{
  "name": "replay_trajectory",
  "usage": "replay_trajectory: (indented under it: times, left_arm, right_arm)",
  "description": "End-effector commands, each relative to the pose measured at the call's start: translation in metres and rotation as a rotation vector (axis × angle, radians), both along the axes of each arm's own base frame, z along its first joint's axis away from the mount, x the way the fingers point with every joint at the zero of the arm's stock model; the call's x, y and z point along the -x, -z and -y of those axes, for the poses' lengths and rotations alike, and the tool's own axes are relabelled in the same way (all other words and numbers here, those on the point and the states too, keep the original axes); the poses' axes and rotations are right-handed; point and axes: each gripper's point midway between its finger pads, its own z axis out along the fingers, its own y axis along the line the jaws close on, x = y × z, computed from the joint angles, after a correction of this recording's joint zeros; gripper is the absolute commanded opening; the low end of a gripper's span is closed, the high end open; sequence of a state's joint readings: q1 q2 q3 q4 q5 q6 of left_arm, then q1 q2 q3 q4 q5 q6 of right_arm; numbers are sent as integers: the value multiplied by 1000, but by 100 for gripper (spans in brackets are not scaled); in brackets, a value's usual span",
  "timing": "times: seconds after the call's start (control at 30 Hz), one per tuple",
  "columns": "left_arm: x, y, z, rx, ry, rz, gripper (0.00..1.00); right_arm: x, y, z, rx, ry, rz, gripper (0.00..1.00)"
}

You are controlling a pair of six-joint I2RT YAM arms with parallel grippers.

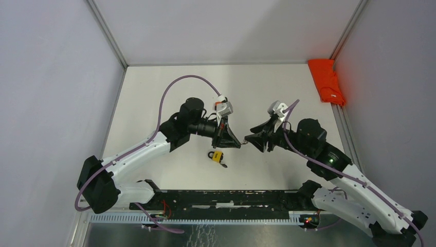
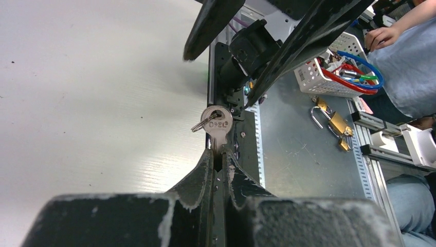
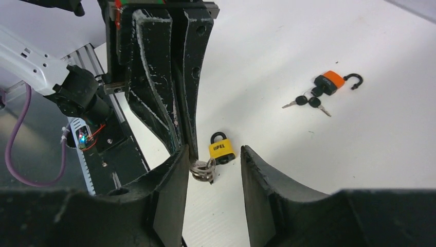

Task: Unlock with the key

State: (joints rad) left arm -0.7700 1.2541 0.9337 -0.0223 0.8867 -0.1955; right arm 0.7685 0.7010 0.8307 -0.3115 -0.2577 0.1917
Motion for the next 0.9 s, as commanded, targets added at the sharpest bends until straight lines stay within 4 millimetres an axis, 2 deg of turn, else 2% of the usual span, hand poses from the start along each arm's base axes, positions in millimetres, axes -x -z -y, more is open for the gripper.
replay_trajectory:
  times: [0.0, 0.27, 0.57, 0.73, 0.87]
  left_arm:
    - [-6, -23, 2, 43, -10, 93, 2]
    - [-8, -25, 0, 37, -31, 105, 2]
    - [-13, -22, 0, 28, -55, 107, 2]
    - [-12, -28, -3, 32, -66, 123, 2]
    - [-9, -31, -5, 36, -62, 126, 2]
  right_arm:
    - [-2, 5, -20, -46, -58, -25, 46]
    - [-4, 30, -22, -29, -48, -77, 44]
    - [13, 39, -26, -88, -109, -136, 36]
    - [15, 58, -18, -22, -89, -156, 34]
    - [11, 63, -13, -5, -54, -155, 34]
